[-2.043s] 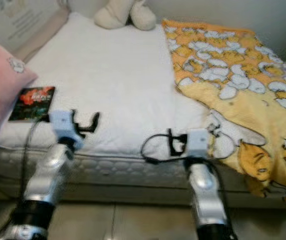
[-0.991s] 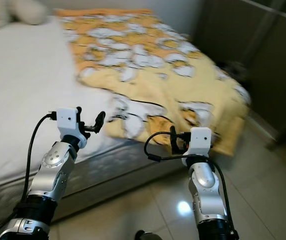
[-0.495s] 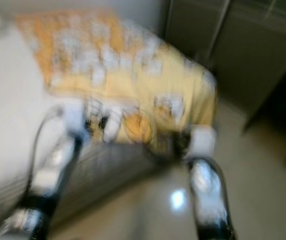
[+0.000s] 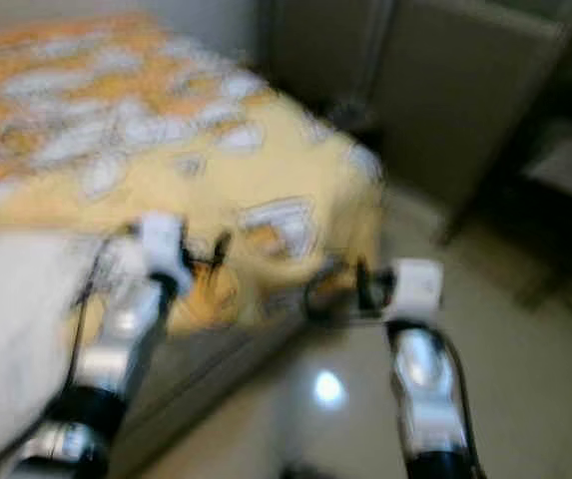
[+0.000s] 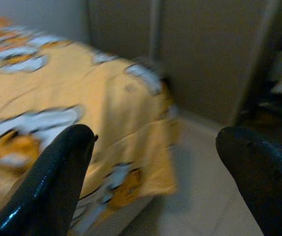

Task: Clean up the room

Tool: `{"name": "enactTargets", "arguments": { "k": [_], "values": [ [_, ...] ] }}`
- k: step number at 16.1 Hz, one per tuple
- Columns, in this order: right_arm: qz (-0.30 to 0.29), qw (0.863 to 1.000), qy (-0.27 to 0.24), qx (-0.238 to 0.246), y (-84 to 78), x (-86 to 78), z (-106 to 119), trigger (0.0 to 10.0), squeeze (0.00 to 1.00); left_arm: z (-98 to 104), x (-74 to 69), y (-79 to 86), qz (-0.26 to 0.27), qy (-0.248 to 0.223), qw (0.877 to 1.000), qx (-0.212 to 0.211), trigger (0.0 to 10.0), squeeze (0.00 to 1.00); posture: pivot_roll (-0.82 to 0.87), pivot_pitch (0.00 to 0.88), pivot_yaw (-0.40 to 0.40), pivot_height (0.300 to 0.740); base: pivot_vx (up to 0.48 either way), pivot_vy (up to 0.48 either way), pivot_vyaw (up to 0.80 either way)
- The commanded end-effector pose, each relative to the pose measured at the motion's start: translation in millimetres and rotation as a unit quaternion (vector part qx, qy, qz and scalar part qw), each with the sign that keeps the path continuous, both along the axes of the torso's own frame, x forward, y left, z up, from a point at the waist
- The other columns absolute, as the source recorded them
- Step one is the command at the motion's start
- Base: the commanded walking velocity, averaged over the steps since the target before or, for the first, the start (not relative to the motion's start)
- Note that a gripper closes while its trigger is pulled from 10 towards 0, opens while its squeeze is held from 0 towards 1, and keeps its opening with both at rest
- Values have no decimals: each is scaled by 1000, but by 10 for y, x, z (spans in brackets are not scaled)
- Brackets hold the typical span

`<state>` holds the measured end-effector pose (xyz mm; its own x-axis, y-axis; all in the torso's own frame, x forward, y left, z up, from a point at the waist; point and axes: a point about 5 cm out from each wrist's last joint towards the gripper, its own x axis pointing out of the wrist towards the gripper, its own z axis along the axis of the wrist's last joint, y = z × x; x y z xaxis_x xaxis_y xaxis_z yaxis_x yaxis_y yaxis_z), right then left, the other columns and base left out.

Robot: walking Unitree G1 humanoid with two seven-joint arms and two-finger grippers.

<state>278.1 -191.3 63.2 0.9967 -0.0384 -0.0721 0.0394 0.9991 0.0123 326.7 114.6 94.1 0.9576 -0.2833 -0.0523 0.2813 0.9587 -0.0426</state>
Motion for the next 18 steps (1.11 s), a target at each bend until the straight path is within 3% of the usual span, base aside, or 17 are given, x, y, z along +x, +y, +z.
{"name": "enactTargets", "arguments": {
  "k": [1,7,10,12,16,18],
  "values": [
    [15,1000,-17,11,122,53,74,10000,0,39,19,146,17,-9,1000,10,10000,0,-39,0,-23,740,439,0,-638],
    [15,1000,-17,11,122,53,74,10000,0,39,19,146,17,-9,1000,10,10000,0,-39,0,-23,740,439,0,-638],
    [22,1000,-4,-7,133,9,29,10000,0,-5,136,325,96,29,995,-12,10000,0,-55,0,-22,740,0,480,0],
    [26,1000,-3,-6,131,18,28,10000,0,-34,141,361,119,40,992,-19,10000,0,-57,0,-22,740,0,480,0],
    [26,1000,2,-6,135,19,12,10000,0,-35,159,401,128,37,991,-7,10000,0,-53,0,-18,740,0,87,0],
    [27,1000,2,-3,163,20,5,10000,0,20,170,344,103,17,995,5,10000,0,-49,0,-10,740,0,0,0]
  ]
}}
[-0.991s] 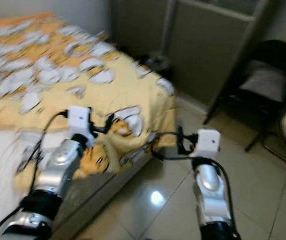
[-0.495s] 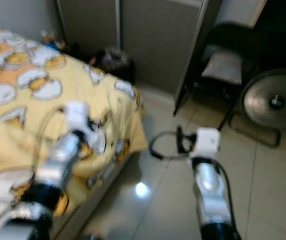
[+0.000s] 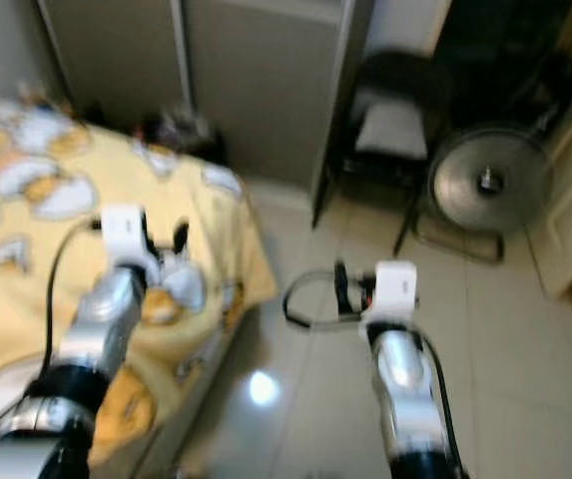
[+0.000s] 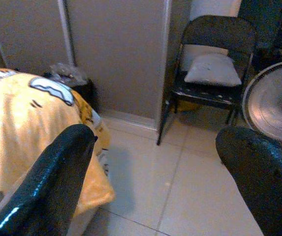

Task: Clean up the room

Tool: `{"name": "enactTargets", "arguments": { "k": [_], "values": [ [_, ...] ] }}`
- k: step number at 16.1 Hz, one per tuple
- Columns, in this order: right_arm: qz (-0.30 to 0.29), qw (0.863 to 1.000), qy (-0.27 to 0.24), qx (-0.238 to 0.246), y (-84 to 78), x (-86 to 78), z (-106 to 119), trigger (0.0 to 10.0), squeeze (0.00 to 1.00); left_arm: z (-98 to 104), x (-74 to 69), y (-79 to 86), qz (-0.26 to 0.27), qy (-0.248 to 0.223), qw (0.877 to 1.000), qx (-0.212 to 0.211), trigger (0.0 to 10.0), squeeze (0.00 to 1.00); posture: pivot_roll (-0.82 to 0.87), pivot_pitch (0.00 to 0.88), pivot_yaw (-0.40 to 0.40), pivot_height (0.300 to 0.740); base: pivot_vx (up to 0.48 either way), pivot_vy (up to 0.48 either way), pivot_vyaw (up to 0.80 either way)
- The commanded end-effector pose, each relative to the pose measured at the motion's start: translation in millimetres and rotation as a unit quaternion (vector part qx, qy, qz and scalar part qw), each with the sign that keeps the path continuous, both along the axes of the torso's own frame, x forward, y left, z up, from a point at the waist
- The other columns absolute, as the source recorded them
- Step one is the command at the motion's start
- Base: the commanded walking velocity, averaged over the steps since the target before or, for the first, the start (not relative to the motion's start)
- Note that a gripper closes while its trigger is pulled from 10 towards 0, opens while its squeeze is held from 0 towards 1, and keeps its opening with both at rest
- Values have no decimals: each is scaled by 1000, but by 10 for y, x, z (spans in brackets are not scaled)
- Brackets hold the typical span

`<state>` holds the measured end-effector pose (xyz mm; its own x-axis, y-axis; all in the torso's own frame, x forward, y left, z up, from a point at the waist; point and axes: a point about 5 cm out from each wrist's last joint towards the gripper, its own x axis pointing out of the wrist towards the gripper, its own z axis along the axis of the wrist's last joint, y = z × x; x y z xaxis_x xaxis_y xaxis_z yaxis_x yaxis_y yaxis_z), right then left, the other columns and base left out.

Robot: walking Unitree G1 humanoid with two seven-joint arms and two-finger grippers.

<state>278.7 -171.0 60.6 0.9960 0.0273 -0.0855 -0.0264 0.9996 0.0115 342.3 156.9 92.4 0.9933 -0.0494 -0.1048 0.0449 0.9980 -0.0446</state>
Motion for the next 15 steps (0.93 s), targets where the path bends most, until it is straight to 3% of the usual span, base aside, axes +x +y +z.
{"name": "enactTargets", "arguments": {
  "k": [1,6,9,13,15],
  "values": [
    [-6,1000,-4,-2,-36,15,25,10000,0,51,14,-90,-21,-16,1000,1,10000,0,-49,0,-8,740,0,281,0],
    [7,1000,0,-1,-7,-5,4,10000,0,25,-25,-116,-27,-18,999,8,10000,0,-48,0,-5,740,0,469,0],
    [15,1000,0,2,-7,-16,0,10000,0,-5,-20,-102,-5,-7,999,43,10000,0,-47,0,-13,740,0,0,565],
    [24,1000,4,2,-31,-26,-3,10000,0,-33,-70,-127,-8,-11,999,36,10000,0,-41,0,-33,740,0,0,545],
    [30,999,8,4,-14,-15,-15,10000,0,-55,-160,-112,-16,-19,999,33,10000,0,-27,0,-36,740,-146,193,547]
  ]
}}
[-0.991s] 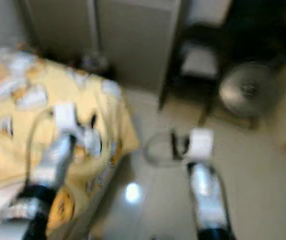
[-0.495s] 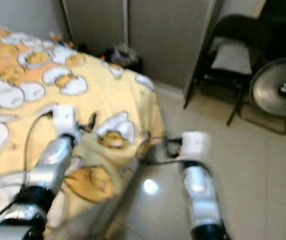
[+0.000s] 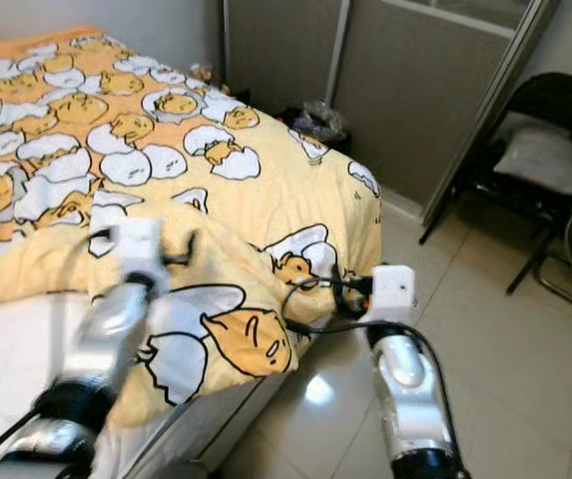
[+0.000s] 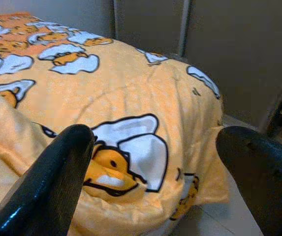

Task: Clean up the room

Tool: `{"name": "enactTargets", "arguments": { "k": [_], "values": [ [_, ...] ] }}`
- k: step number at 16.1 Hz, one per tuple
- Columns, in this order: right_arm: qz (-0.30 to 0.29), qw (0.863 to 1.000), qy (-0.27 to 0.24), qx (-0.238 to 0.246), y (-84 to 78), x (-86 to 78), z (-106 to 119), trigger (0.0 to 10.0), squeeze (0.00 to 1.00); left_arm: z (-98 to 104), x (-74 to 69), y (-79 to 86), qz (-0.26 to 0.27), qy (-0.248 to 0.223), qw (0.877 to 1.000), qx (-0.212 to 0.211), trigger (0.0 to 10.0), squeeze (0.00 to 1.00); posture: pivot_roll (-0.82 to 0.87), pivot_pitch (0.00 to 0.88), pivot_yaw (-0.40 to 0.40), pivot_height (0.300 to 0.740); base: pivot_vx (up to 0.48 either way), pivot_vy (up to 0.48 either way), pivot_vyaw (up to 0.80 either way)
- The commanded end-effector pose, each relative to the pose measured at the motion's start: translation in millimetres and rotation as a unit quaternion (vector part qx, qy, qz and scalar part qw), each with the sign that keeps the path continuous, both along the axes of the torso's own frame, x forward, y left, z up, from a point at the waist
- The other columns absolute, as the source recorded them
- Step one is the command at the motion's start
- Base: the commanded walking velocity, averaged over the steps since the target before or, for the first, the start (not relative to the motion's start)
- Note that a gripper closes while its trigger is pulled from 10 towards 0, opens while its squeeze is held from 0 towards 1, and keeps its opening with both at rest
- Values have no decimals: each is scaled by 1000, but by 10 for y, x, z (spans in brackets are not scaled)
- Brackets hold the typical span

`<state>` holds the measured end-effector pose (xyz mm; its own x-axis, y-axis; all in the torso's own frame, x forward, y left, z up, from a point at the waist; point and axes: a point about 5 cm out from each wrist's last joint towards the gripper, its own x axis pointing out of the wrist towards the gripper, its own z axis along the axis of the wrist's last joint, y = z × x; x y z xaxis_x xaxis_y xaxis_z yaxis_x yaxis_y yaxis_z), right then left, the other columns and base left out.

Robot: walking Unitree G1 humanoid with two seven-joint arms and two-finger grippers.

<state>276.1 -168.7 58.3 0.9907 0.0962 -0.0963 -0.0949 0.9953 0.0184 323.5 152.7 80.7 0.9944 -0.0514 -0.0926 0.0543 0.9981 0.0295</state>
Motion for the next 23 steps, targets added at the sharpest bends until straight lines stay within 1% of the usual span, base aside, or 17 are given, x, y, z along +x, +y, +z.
{"name": "enactTargets", "arguments": {
  "k": [1,2,3,4,5,6,7,8,10,11,12,13,14,16,18,20,23],
  "values": [
    [-3,1000,4,2,-34,14,4,10000,0,52,-9,-67,-15,-12,1000,-4,10000,0,-23,0,-37,740,-322,356,550],
    [-6,1000,-1,8,-19,-3,-1,10000,0,58,-104,-33,-12,-27,1000,-11,10000,0,-15,0,-39,740,-442,0,550],
    [-16,1000,-20,17,-45,-48,36,10000,0,103,-176,9,-13,-48,999,-19,10000,0,-11,0,-43,740,-480,0,581],
    [-27,999,-40,12,-80,-146,68,10000,0,145,-292,68,-23,-71,997,-12,10000,0,-7,0,-46,740,-480,0,506],
    [-32,998,-53,-4,-100,-302,60,10000,0,161,-454,136,-37,-89,995,1,10000,0,-3,0,-49,740,-465,0,0],
    [-28,998,-48,-16,-90,-405,15,10000,0,134,-555,180,-43,-88,995,14,10000,0,-4,0,-47,740,-465,0,0],
    [-21,999,-13,-28,-55,-564,-133,10000,0,35,-710,243,-48,-67,996,25,10000,0,-3,0,-41,740,0,0,0],
    [-28,999,-6,-18,-45,-555,-152,10000,0,17,-709,222,-43,-53,998,19,10000,0,-5,0,-37,740,0,0,0],
    [-34,999,-6,-17,-58,-495,-139,10000,0,38,-661,146,-52,-48,997,20,10000,0,-8,0,-30,740,0,0,0],
    [-41,999,-6,-14,-84,-443,-123,10000,0,38,-604,81,-67,-40,997,26,10000,0,-13,0,-27,740,0,0,719],
    [-45,999,-6,-15,-106,-409,-114,10000,0,47,-550,58,-71,-39,996,24,10000,0,-14,0,-27,740,0,0,744],
    [-55,998,-6,-18,-151,-351,-97,10000,0,64,-449,28,-73,-32,997,23,10000,0,-20,0,-23,740,0,0,0],
    [-52,998,-8,-23,-156,-329,-83,10000,0,85,-415,20,-72,-34,997,23,10000,0,-28,0,-19,740,0,0,0],
    [-50,998,-11,-26,-164,-308,-58,10000,0,105,-405,6,-71,-35,997,25,10000,0,-35,0,-15,740,0,0,0],
    [-41,999,-8,-25,-146,-289,-62,10000,0,73,-389,7,-56,-17,998,8,10000,0,-40,0,-16,740,0,0,0],
    [-35,999,-7,-24,-118,-268,-59,10000,0,52,-367,-3,-53,-7,999,12,10000,0,-40,0,-18,740,469,0,0],
    [-19,999,-11,-27,-73,-213,-33,10000,0,61,-351,-11,-48,-7,999,9,10000,0,-35,0,-22,740,469,0,0]
  ]
}}
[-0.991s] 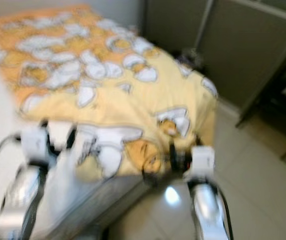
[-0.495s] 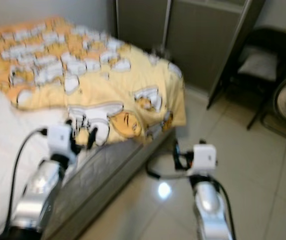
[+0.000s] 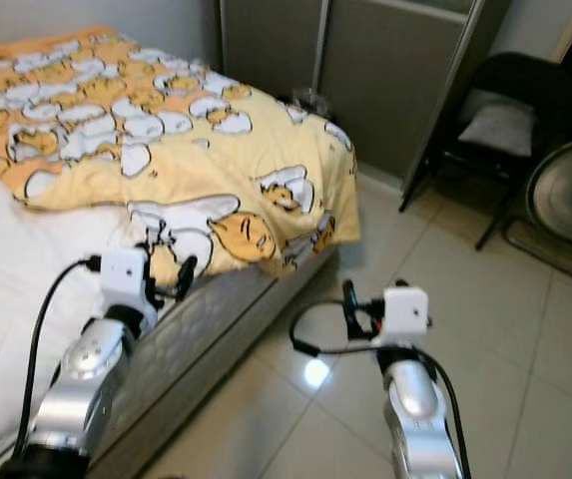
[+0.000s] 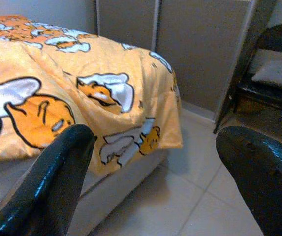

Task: Clean up the room

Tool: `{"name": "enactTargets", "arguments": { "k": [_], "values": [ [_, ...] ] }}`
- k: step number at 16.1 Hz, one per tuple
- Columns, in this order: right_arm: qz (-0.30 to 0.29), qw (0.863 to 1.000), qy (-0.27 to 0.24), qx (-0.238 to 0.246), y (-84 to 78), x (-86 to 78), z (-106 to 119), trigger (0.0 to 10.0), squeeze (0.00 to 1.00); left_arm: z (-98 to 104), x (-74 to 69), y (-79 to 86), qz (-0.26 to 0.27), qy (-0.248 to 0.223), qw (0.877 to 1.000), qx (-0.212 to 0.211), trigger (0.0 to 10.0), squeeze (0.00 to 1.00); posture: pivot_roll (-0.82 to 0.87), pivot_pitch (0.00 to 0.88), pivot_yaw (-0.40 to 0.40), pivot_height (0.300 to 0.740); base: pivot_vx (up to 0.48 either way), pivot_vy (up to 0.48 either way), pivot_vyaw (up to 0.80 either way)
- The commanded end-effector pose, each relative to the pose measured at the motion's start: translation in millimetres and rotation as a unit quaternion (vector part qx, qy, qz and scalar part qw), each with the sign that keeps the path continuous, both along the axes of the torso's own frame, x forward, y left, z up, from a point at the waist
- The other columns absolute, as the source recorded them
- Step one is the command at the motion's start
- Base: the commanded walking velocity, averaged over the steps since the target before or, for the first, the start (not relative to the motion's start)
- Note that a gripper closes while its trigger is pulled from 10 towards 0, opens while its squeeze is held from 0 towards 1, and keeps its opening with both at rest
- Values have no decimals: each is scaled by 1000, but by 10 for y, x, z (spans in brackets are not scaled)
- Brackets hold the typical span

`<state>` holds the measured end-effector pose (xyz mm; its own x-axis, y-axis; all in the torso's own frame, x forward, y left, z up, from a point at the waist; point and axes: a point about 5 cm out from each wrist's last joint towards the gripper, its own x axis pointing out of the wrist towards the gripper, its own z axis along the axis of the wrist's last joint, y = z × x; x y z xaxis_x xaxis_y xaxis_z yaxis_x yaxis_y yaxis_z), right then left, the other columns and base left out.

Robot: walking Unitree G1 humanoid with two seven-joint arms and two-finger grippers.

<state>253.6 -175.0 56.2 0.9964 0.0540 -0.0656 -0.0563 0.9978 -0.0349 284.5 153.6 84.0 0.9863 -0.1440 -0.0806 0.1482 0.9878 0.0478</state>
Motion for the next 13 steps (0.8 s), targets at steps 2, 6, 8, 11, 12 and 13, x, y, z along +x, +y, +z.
{"name": "enactTargets", "arguments": {
  "k": [2,6,8,11,12,13],
  "values": [
    [7,1000,3,-2,1,31,3,10000,0,34,43,-18,2,1,1000,0,10000,0,-32,0,-24,740,469,0,575],
    [2,1000,12,11,10,20,-31,10000,16,85,99,-110,-43,-3,999,8,10000,0,-30,0,-22,740,477,0,348],
    [4,1000,12,8,17,21,-33,10000,8,103,204,-53,-16,5,1000,16,10000,0,-31,0,-20,740,0,0,0],
    [4,1000,12,11,31,10,-36,10000,8,53,397,29,18,43,999,8,10000,0,-32,0,-21,740,0,0,0],
    [6,1000,14,12,45,-15,-43,10000,8,-19,470,21,18,71,997,9,10000,0,-39,0,-25,740,0,0,0],
    [11,1000,17,13,60,-49,-48,10000,12,-95,518,-10,17,94,995,11,10000,0,-44,0,-27,740,0,0,0]
  ]
}}
